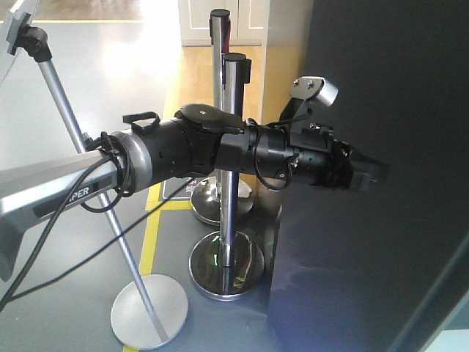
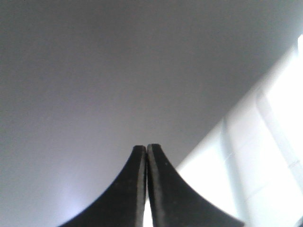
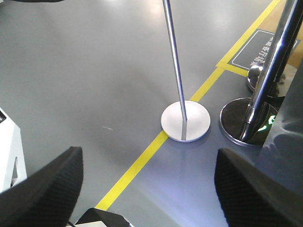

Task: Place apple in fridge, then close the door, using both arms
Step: 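Push the refrigerator door closed with the left gripper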

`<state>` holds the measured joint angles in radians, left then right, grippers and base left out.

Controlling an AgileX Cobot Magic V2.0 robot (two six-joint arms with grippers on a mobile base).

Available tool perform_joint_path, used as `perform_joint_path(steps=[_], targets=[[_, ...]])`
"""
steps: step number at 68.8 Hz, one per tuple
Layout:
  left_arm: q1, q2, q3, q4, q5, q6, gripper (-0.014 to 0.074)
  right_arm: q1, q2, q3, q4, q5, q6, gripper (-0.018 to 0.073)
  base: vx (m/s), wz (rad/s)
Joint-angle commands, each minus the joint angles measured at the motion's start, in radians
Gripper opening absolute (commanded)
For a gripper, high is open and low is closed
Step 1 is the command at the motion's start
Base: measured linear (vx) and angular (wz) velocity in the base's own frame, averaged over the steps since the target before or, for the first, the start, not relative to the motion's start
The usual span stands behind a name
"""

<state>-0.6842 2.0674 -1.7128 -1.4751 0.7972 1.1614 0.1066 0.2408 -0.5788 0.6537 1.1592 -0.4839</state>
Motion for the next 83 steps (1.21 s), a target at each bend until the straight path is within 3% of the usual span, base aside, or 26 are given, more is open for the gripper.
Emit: perform_joint_path(steps=[1, 16, 25, 42, 66, 76, 83], targets=[[-0.004, -0.08, -0.035, 0.105, -0.034, -0.105, -0.0006, -0.004, 0.013, -0.022, 0.032, -0.045, -0.003, 0.0548, 0.0, 0.0], [-0.004, -0.156, -0.035, 0.577, -0.15, -0.487, -0.0006, -0.004, 0.013, -0.022, 0.032, -0.045, -0.003, 0.0548, 0.0, 0.0], [-0.004, -0.234, 0.015, 0.756, -0.202, -0.603, -0.0006, -0.004, 0.013, -0.022, 0.032, -0.045, -0.003, 0.0548, 0.0, 0.0], [-0.001, -0.455, 0.329, 0.815, -0.458, -0.593, -0.0006, -0.004, 0.013, -0.022, 0.032, -0.045, -0.003, 0.0548, 0.0, 0.0], [0.075, -0.726, 0.648, 0.916, -0.511, -0.617, -0.0006, -0.004, 0.013, -0.022, 0.034, -0.049, -0.005, 0.0548, 0.0, 0.0], [0.145, -0.8, 0.729, 1.041, -0.451, -0.758, -0.0006, -0.004, 0.013, -0.022, 0.029, -0.052, -0.012, 0.0548, 0.0, 0.0], [0.195, -0.838, 0.744, 1.21, -0.374, -0.905, -0.0006, -0.004, 0.013, -0.022, 0.029, -0.048, -0.021, 0.0548, 0.0, 0.0]])
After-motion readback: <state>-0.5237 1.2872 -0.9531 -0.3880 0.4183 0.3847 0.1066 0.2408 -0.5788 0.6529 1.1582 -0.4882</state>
